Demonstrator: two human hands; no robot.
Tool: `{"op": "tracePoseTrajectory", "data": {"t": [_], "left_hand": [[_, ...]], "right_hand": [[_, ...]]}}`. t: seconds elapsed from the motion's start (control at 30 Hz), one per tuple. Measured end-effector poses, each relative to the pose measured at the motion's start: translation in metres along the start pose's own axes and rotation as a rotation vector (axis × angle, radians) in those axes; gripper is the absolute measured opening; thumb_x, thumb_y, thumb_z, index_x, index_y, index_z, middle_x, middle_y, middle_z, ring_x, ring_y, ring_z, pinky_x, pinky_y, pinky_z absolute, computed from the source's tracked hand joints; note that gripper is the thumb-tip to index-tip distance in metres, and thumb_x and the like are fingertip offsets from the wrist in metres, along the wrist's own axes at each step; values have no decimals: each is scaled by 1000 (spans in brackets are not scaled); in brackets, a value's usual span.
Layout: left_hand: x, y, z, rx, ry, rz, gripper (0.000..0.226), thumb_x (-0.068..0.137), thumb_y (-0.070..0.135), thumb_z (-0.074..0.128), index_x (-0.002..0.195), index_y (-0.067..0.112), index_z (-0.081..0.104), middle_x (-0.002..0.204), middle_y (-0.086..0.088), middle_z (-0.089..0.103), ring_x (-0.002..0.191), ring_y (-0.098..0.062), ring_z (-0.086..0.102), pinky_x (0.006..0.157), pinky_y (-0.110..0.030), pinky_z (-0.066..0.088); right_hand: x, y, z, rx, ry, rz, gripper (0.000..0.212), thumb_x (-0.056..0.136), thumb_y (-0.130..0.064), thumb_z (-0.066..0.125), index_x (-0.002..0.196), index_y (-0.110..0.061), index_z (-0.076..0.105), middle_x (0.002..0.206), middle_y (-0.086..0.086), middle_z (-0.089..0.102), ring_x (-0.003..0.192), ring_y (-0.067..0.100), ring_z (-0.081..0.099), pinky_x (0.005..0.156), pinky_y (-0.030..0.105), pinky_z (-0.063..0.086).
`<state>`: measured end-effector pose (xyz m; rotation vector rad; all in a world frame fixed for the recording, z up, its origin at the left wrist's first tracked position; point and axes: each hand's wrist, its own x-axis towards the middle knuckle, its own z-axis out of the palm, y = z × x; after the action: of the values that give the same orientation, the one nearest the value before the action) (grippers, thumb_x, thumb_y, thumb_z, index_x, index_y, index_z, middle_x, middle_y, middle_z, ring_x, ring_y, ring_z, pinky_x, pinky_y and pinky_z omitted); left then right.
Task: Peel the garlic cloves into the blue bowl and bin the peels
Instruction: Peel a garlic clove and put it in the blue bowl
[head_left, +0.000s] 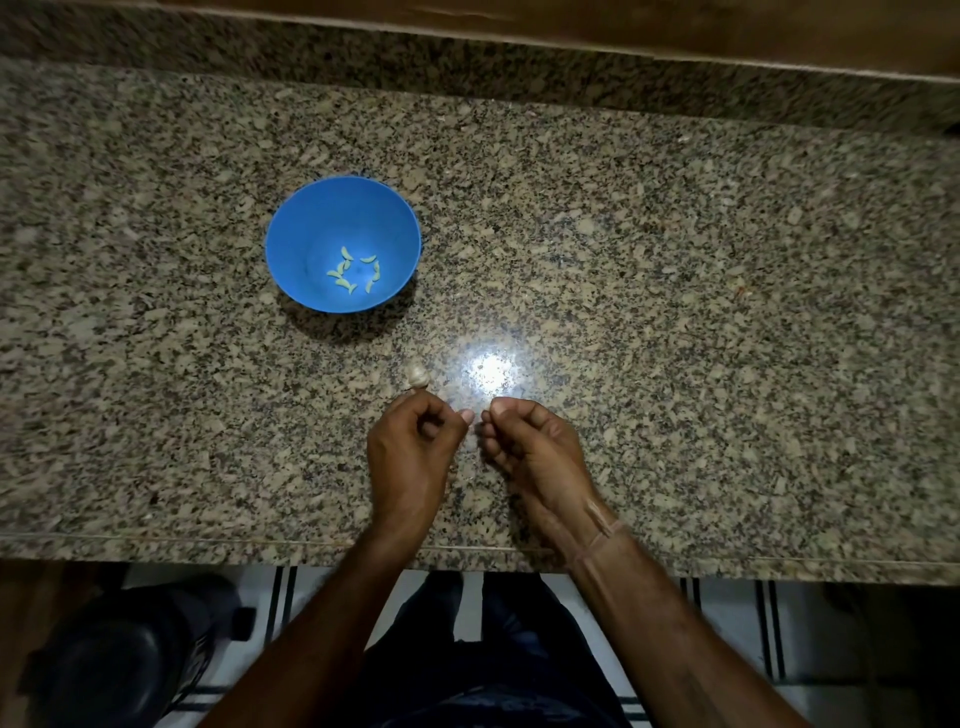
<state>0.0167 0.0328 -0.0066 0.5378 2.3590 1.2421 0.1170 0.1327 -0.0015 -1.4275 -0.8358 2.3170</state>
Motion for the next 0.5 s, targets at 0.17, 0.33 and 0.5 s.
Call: {"op": "tracePoseTrajectory", "data": {"t": [0.17,0.33,0.5], "left_hand": [[-3,-7,-2,63,5,91,12,97,11,67,102,18,75,94,7,70,86,-6,65,73,-28,55],[-6,-8,-6,94,5,91,8,96,20,70,89,24,74,80,11,70,75,-7,64,65,-35,55],[-7,-12,-11,58,1,77,11,99,26,63,92,28,71,80,10,69,76,-11,65,65,-40,56]], "right_hand": [[1,0,-5,-87,23,-76,14,93,-2,74,107,-2,73,94,12,76,81,17,70,74,26,58],[0,3,-7,-147,34,-130,11,95,-9,74,105,-5,75,95,14,76,82,19,69,76,31,57],[-1,6,-4,-219,-2,-162,5,94,-7,75,98,-9,76,89,15,76,81,24,68,78,39,57]]}}
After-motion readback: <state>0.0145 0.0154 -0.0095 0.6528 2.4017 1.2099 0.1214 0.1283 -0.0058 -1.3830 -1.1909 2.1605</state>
